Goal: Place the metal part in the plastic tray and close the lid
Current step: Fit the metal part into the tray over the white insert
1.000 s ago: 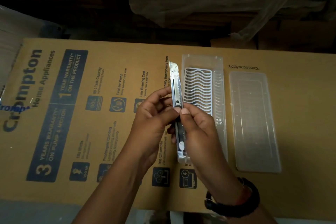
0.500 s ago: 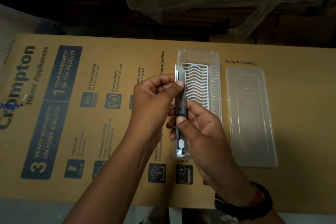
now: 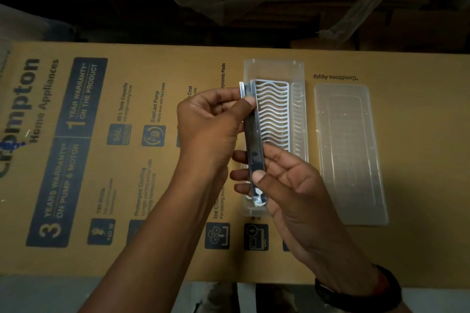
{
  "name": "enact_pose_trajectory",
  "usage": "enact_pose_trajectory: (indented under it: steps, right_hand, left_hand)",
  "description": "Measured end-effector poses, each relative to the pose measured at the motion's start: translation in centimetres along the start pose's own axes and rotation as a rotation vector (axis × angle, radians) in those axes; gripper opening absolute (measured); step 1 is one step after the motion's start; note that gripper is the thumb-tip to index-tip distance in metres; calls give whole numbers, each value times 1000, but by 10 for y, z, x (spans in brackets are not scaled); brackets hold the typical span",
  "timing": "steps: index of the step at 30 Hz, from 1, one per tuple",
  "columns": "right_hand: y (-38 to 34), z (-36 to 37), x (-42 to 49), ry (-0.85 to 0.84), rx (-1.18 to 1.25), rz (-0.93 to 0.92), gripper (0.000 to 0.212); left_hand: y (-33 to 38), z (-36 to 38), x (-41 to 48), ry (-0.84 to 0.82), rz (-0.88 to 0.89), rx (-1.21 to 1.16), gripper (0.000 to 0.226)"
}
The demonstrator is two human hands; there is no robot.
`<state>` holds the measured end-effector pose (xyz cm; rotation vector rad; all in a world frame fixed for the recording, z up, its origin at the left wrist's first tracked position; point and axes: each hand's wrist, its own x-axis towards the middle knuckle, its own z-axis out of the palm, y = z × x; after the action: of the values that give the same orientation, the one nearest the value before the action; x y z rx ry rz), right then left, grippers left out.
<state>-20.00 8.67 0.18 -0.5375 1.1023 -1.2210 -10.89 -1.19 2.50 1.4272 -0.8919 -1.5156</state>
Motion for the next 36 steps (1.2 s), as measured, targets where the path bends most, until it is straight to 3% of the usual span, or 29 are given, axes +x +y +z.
enact_pose_trajectory:
  steps: [7, 24, 26, 31, 36]
  right_hand:
    - [2, -3, -3, 71, -46, -75, 39]
    - [2, -3, -5, 264, -186, -60, 34]
    - [0, -3, -5, 299, -312, -50, 32]
    - [5, -9, 2, 370, -960, -183, 9]
    - [9, -20, 23, 399, -1256, -171, 15]
  left_hand:
    - [-5, -5, -11, -239, -95, 13, 42]
    - [-17, 8, -7, -260, -150, 82, 43]
    - [-19, 11, -6, -254, -159, 104, 43]
    - [-30, 21, -5, -209, -142, 218, 41]
    - [-32, 27, -1, -313, -73, 370, 41]
